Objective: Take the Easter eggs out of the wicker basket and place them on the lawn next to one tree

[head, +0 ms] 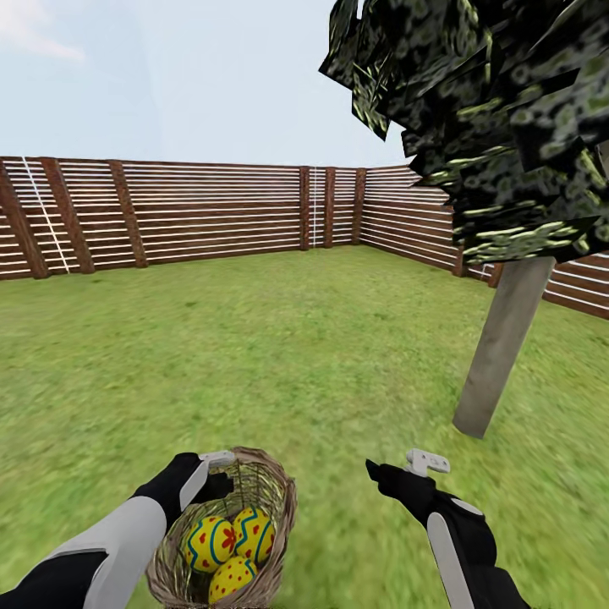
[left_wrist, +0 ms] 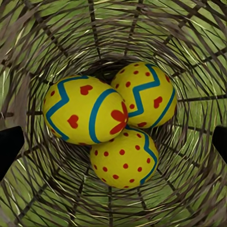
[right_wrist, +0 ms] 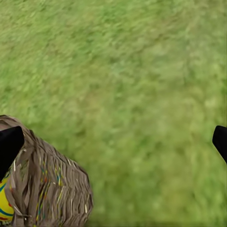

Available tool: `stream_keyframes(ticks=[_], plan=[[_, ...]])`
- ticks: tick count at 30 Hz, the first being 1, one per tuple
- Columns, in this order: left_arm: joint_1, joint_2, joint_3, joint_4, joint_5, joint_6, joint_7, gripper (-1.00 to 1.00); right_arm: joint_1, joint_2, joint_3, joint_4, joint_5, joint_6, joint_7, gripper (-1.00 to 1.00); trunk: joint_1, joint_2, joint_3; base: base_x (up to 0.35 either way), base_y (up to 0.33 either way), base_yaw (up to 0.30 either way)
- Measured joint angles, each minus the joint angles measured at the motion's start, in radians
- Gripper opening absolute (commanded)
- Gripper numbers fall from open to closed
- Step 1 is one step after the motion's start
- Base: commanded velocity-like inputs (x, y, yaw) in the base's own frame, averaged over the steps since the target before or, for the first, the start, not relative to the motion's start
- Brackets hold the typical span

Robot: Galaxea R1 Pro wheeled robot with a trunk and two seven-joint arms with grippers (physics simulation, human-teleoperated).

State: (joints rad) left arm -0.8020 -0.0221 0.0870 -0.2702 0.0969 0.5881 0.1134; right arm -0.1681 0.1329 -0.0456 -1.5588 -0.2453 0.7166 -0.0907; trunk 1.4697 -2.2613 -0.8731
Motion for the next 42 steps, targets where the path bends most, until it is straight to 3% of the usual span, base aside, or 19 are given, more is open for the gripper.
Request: stream_keyframes(ticks=[20, 34, 42], plan=[[0.000, -0.004, 0.005, 0.000, 0.001, 0.094, -0.012, 1.00, 0.000, 0.000, 0.000, 0.002, 0.000, -0.001, 0.003, 1.00, 0.077, -0.140, -0.063, 0.000, 0.000, 0.000], [0.000, -0.009, 0.003, -0.001, -0.001, 0.104, -0.013, 1.00, 0.000, 0.000, 0.000, 0.003, 0.000, -0.001, 0.003, 1.00, 0.130, -0.238, -0.107, 0.000, 0.000, 0.000], [0.000, -0.012, 0.002, -0.001, -0.001, 0.103, -0.044, 1.00, 0.000, 0.000, 0.000, 0.003, 0.000, -0.001, 0.003, 1.00, 0.133, -0.240, -0.130, 0.000, 0.000, 0.000]])
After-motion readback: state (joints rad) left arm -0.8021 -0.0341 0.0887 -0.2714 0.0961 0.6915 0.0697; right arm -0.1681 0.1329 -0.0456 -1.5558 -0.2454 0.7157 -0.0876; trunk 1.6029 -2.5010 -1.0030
